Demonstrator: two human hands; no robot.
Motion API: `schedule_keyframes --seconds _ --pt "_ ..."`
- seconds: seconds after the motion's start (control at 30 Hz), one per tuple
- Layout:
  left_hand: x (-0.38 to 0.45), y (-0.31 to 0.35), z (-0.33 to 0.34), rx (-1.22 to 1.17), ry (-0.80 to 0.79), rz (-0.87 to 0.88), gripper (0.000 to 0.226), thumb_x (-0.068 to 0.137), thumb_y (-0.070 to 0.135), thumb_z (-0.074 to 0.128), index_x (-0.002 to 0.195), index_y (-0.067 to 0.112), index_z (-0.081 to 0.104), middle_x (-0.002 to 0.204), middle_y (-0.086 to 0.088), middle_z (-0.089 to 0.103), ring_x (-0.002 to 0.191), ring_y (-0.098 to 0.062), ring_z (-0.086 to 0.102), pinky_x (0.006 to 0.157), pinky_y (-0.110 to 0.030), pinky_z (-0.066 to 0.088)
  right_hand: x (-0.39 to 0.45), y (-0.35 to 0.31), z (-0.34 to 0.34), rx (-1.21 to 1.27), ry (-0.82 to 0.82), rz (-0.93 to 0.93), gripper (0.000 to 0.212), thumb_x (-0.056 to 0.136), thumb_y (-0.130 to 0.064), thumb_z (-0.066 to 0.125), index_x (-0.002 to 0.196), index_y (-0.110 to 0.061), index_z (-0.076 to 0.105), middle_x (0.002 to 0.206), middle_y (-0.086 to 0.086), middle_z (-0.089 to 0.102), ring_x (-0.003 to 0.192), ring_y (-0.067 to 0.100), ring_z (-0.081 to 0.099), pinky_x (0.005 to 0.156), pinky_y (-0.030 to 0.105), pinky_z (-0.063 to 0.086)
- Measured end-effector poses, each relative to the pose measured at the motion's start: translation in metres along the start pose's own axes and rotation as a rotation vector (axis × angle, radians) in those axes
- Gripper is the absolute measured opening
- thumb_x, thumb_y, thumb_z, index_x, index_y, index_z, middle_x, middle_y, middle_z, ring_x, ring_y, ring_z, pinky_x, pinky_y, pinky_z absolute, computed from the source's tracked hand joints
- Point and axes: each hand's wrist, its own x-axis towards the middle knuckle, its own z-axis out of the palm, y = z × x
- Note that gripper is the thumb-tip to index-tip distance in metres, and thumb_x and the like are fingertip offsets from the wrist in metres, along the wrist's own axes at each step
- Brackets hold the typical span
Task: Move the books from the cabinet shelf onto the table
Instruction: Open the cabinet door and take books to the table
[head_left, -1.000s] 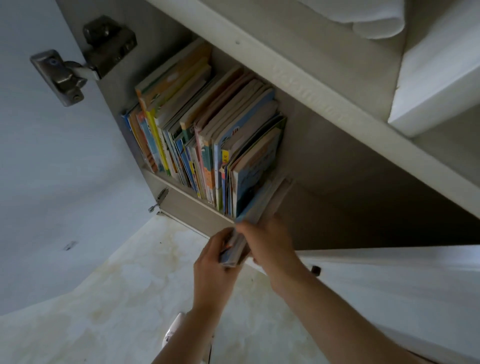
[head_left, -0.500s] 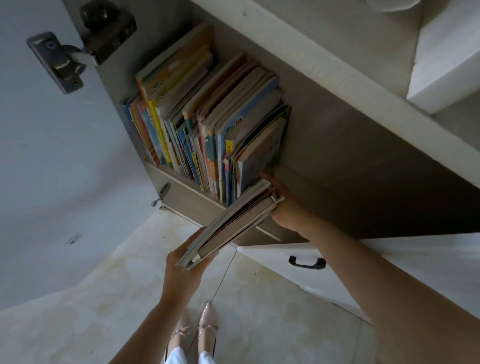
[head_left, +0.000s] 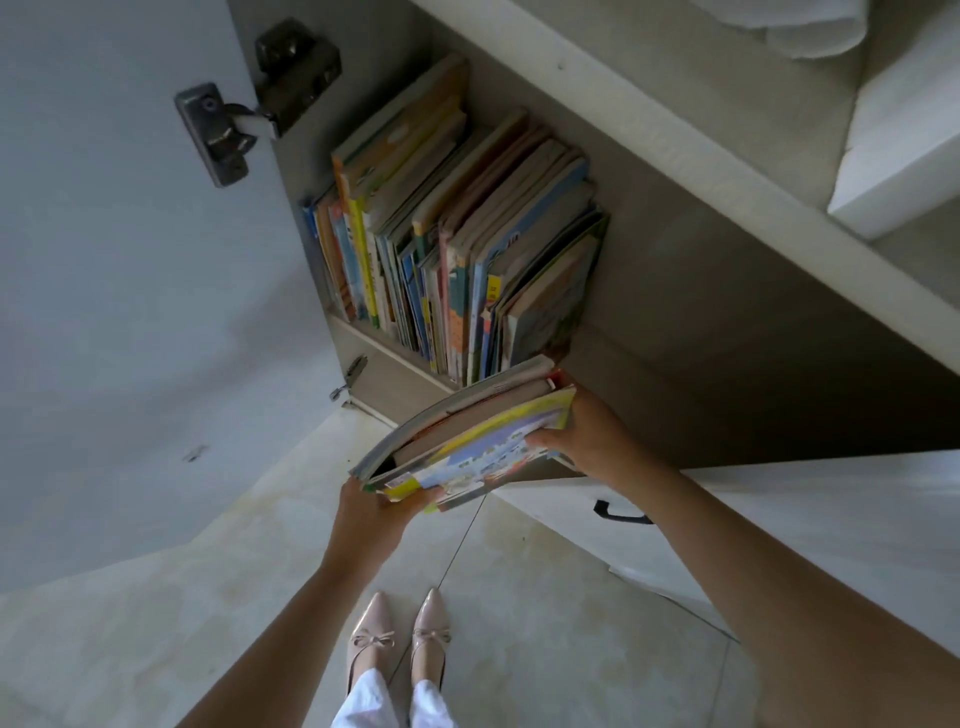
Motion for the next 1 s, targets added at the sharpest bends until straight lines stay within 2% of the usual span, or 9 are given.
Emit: schedule_keyframes --seconds 0.1,0.17,0.27,0.37,0.47,0.63,0.77,0.83,1.0 --pt "-0.010 0.016 -0.018 -0.030 -0.053 -0.070 0.053 0.068 -0.006 0.081 0.114 0.015 0.065 0.100 0.013 0.074 0.095 -0.007 0.070 0.074 -0.020 0.056 -0.018 -0.018 0.001 0.032 -0.031 -0.013 0.053 0.080 -0.006 0.074 0.127 -0.012 0.052 0.115 -0.001 0.060 0.109 0.014 0.057 0.088 0.019 0.045" --pt "-0.023 0.035 -0.031 -0.042 -0.058 -0.111 0.048 0.067 -0.005 0.082 0.106 0.019 0.068 0.094 0.017 0.075 0.088 -0.003 0.070 0.068 -0.017 0.054 -0.032 -0.031 0.000 0.109 -0.065 -0.025 0.054 0.082 -0.007 0.073 0.130 -0.015 0.050 0.116 -0.006 0.059 0.108 0.009 0.056 0.089 0.016 0.046" --pt "-0.050 0.066 -0.044 -0.121 0.004 -0.165 0.049 0.072 0.003 0.081 0.110 0.027 0.062 0.099 0.015 0.074 0.087 -0.005 0.071 0.066 -0.018 0.056 -0.057 -0.049 -0.001 0.281 -0.104 0.021 0.052 0.085 -0.015 0.070 0.130 -0.028 0.047 0.121 -0.008 0.062 0.115 0.012 0.059 0.104 0.038 0.045" --pt "-0.081 0.097 -0.050 -0.254 0.090 -0.221 0.037 0.082 0.014 0.074 0.114 0.024 0.057 0.105 0.005 0.074 0.087 -0.014 0.073 0.072 -0.033 0.059 -0.081 -0.070 0.000 0.390 -0.083 0.047 0.030 0.091 -0.023 0.063 0.117 -0.034 0.054 0.116 -0.009 0.065 0.112 0.015 0.061 0.104 0.044 0.045" --pt "-0.122 0.126 -0.056 -0.362 0.203 -0.237 0.026 0.088 0.018 0.068 0.111 0.023 0.057 0.105 -0.003 0.073 0.090 -0.028 0.073 0.078 -0.048 0.058 -0.113 -0.094 0.001 0.415 -0.064 0.027 0.019 0.093 -0.033 0.060 0.111 -0.036 0.059 0.116 -0.006 0.067 0.111 0.016 0.062 0.104 0.047 0.045" --pt "-0.202 0.166 -0.055 -0.457 0.473 -0.231 0.032 0.091 0.021 0.064 0.118 0.030 0.050 0.099 -0.003 0.074 0.079 -0.027 0.074 0.064 -0.042 0.060 -0.173 -0.128 -0.001 0.360 -0.127 -0.130 0.033 0.091 -0.029 0.064 0.123 -0.030 0.056 0.115 -0.013 0.066 0.106 0.008 0.064 0.097 0.043 0.051" --pt "-0.279 0.179 -0.052 -0.587 0.651 -0.209 0.044 0.090 0.023 0.064 0.127 0.034 0.044 0.099 -0.007 0.074 0.084 -0.032 0.073 0.067 -0.049 0.059 -0.224 -0.152 0.001 0.245 -0.221 -0.294 0.036 0.087 -0.023 0.069 0.117 -0.037 0.053 0.103 -0.021 0.067 0.092 -0.005 0.065 0.075 0.019 0.055" --pt "-0.315 0.181 -0.052 -0.611 0.730 -0.197 0.046 0.089 0.025 0.066 0.127 0.036 0.044 0.102 -0.009 0.073 0.086 -0.034 0.072 0.074 -0.056 0.057 -0.246 -0.165 0.008 0.195 -0.274 -0.356 0.042 0.087 -0.021 0.068 0.124 -0.033 0.051 0.105 -0.018 0.067 0.095 -0.001 0.066 0.077 0.023 0.058" --pt "-0.398 0.180 -0.059 -0.636 0.931 -0.189 0.060 0.084 0.023 0.070 0.132 0.042 0.038 0.108 -0.007 0.070 0.084 -0.029 0.074 0.067 -0.050 0.060 -0.298 -0.194 0.044 0.116 -0.475 -0.459 0.045 0.089 -0.019 0.066 0.126 -0.033 0.045 0.112 -0.009 0.065 0.096 0.009 0.068 0.072 0.031 0.062"
